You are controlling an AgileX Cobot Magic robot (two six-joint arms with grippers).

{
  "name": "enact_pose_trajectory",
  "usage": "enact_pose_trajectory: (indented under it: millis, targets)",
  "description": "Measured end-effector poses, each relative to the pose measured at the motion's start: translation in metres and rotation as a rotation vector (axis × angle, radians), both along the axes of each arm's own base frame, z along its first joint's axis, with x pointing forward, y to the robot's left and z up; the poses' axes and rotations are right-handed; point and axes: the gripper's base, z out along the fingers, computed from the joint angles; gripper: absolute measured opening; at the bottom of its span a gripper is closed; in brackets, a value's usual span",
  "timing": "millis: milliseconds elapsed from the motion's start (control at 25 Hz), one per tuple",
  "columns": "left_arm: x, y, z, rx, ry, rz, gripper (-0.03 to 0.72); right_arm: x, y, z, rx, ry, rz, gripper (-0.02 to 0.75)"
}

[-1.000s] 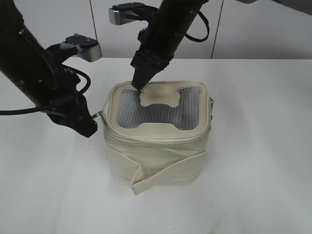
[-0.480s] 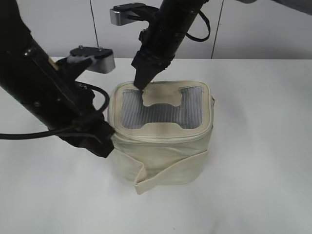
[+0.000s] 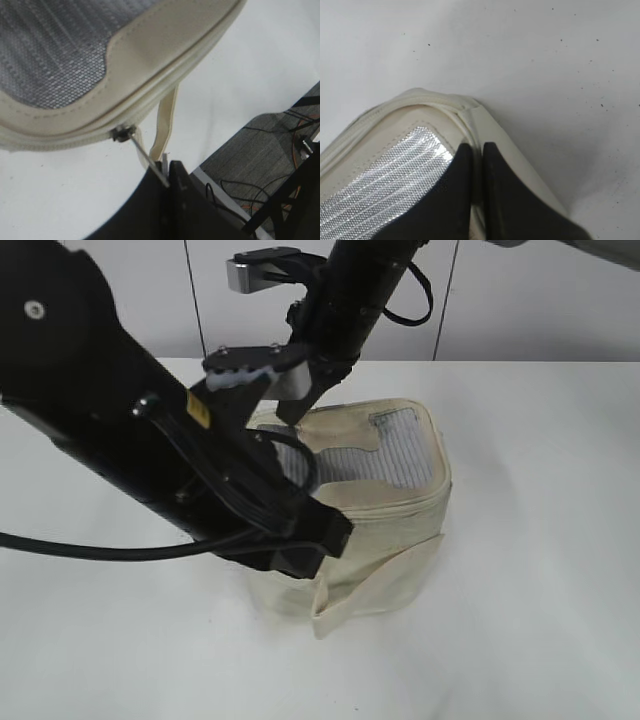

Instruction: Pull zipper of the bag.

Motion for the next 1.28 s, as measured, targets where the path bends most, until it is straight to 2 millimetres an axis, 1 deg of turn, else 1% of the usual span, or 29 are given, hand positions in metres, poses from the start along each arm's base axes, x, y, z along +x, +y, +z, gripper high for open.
enact_pose_trajectory:
  millis: [240, 400, 480, 680, 840, 1280]
  targets:
    - [-0.006, -0.023, -0.012, -0.026, 0.005, 0.014, 0.001, 0.0, 0.0, 0.0, 0.005, 0.005, 0.001, 0.034]
    - [-0.007, -0.039, -0.008, -0.072, -0.026, 0.014, 0.001, -0.001, 0.001, 0.0, 0.012, 0.01, 0.0, 0.034]
    - [-0.005, -0.044, -0.008, -0.078, -0.026, 0.017, 0.001, -0.001, 0.001, 0.0, 0.012, 0.009, 0.0, 0.034]
    - [-0.004, -0.05, -0.015, -0.065, 0.003, 0.021, 0.001, -0.001, 0.002, -0.001, 0.016, 0.017, -0.001, 0.034]
    - [-0.004, -0.052, -0.017, -0.062, 0.012, 0.022, 0.0, -0.001, 0.002, -0.002, 0.017, 0.019, -0.001, 0.034]
    - [-0.002, -0.056, -0.01, -0.091, 0.006, 0.029, 0.0, -0.001, 0.002, -0.002, 0.018, 0.019, -0.001, 0.033]
